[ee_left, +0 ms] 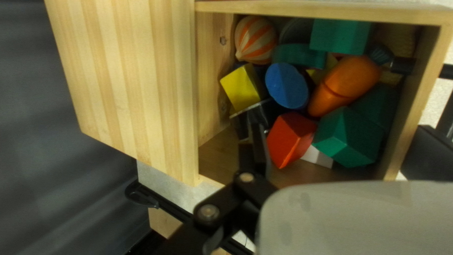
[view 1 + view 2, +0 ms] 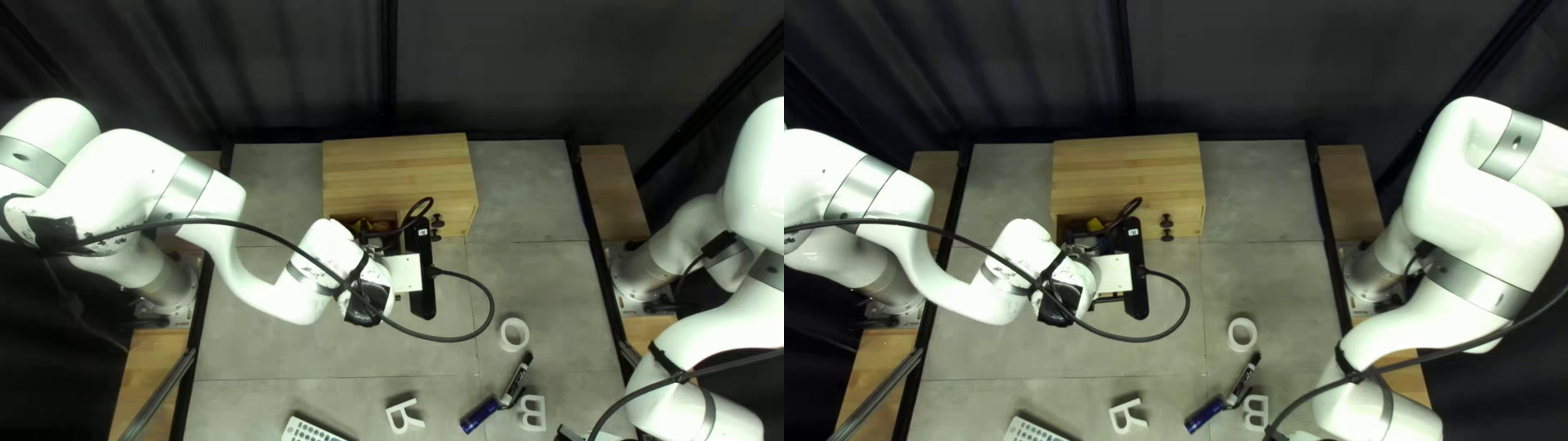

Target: Open drawers and place objects into drawer and close

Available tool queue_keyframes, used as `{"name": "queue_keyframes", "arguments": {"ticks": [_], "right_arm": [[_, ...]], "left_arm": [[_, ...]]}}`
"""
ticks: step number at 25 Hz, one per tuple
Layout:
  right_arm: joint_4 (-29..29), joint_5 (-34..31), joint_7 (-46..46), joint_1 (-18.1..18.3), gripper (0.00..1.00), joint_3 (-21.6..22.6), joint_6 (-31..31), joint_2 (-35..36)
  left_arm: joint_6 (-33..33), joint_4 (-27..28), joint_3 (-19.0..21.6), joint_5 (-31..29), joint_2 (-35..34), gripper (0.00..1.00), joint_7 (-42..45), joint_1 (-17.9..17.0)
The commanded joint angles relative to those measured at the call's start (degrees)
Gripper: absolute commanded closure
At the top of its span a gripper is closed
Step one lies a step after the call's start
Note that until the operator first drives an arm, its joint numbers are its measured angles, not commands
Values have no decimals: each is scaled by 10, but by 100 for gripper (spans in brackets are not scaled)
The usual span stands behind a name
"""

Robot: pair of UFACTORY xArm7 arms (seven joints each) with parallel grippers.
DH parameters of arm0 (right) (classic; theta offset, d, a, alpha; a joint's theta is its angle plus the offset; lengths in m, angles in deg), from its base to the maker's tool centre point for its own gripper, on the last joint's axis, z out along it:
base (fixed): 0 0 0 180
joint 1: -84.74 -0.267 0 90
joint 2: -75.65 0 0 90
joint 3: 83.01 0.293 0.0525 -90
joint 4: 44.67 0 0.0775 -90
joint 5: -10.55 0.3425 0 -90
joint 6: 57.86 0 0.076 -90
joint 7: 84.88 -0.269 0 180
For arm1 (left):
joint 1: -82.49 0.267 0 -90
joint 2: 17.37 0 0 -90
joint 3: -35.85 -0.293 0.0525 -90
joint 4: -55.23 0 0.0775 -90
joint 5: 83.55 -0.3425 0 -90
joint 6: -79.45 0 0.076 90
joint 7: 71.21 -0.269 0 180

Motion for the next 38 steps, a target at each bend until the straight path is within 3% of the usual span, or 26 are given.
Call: {"name": "queue_keyframes", "arguments": {"ticks": [1,16,38], "right_arm": [[0,0,0,0,0,0,0,0],[0,0,0,0,0,0,0,0],[0,0,0,0,0,0,0,0]], "left_arm": [[-2,-1,-4,-4,-1,0,-7,4],[-13,-26,-13,-21,-19,0,-18,15],[2,-7,3,-4,-22,0,-7,-2]]}}
